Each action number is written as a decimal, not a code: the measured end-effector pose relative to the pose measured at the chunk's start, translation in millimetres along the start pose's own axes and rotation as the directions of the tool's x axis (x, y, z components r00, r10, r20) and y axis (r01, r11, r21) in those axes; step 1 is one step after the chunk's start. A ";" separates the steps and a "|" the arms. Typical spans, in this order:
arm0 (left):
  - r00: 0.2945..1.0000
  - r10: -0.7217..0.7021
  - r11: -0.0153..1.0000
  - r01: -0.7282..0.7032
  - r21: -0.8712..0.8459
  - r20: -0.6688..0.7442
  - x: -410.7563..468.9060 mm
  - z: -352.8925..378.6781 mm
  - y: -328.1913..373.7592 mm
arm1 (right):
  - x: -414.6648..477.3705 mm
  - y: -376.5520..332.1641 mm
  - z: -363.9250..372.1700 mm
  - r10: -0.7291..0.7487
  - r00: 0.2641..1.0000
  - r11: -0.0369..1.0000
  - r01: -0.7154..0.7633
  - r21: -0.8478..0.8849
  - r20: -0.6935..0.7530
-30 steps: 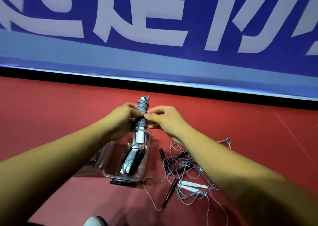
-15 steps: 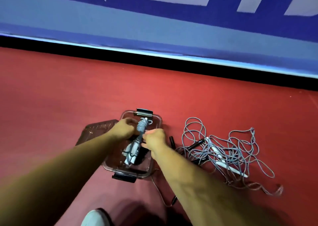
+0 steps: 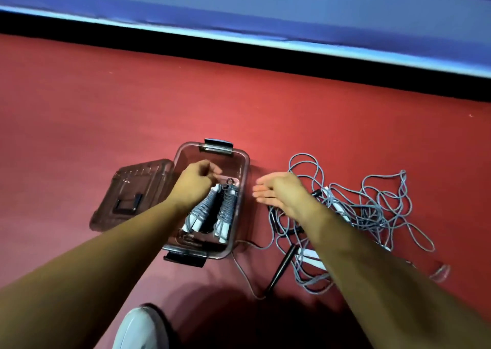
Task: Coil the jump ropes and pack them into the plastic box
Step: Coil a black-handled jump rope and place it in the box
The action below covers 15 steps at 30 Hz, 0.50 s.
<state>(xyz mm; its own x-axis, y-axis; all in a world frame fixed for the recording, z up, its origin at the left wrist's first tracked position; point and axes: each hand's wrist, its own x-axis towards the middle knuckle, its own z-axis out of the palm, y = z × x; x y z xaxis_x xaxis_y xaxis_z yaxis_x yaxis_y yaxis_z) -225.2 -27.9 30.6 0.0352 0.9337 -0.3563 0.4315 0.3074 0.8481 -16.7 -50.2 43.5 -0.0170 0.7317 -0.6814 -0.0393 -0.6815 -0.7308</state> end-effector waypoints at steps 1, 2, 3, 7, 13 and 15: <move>0.998 0.070 0.997 -0.070 0.036 -0.001 -3.4 11.2 11.6 | 2.8 6.2 -17.6 -0.003 0.997 0.997 -0.003 -0.074 -0.076; 0.991 0.128 0.990 -0.130 0.050 0.028 -8.9 23.4 23.9 | 5.6 14.5 -32.3 -0.007 0.993 0.984 -0.015 -0.179 -0.121; 0.980 0.184 0.979 -0.189 0.076 0.074 -14.7 37.0 34.9 | 6.8 24.6 -44.8 -0.002 0.989 0.953 -0.043 -0.300 -0.147; 0.861 0.325 0.850 -0.448 0.278 0.392 -38.7 98.4 59.1 | 9.5 74.8 -84.6 -0.153 0.976 0.646 -0.022 -0.763 -0.158; 0.866 -0.048 0.692 -0.330 0.642 0.497 -28.4 157.1 -5.5 | 5.1 126.7 -92.3 -0.178 0.984 0.516 0.078 -0.853 -0.018; 0.884 -0.202 0.621 -0.218 0.753 0.422 -22.3 163.4 -28.5 | 4.3 135.6 -98.1 -0.149 0.989 0.458 0.081 -0.885 0.013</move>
<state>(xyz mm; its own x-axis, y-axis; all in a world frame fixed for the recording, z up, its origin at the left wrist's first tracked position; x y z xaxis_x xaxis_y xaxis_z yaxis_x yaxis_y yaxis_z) -91.0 -87.5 -49.7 0.3245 0.6859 -0.6514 0.9390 -0.1506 0.3091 75.9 -140.9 -62.4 -0.0242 0.8251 -0.5644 0.8650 -0.2658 -0.4257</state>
